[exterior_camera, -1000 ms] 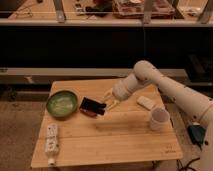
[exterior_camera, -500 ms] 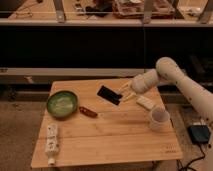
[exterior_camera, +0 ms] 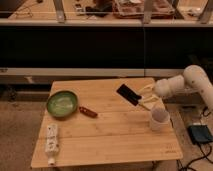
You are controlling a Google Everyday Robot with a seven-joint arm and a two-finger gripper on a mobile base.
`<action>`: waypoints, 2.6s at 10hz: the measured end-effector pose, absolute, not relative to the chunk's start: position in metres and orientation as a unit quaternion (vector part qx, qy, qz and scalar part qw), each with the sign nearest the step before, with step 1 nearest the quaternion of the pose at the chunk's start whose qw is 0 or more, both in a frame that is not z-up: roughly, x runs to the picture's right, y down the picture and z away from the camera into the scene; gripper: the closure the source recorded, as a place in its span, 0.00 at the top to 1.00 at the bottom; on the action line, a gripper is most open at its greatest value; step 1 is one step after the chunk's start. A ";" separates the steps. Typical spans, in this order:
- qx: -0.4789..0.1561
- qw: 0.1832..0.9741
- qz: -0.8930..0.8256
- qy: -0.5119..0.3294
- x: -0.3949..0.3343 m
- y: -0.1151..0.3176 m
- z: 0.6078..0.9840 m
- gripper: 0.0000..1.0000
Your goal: Place the eraser in the ceramic cup
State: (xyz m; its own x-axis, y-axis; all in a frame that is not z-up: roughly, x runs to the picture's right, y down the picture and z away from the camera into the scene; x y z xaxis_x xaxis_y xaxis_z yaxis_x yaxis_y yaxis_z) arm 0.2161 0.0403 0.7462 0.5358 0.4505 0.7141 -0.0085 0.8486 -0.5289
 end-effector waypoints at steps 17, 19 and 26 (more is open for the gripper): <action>-0.267 0.841 0.250 -0.398 0.354 0.122 0.711 0.02; -0.272 0.843 0.248 -0.392 0.359 0.126 0.712 0.20; -0.286 0.848 0.240 -0.376 0.360 0.127 0.716 0.80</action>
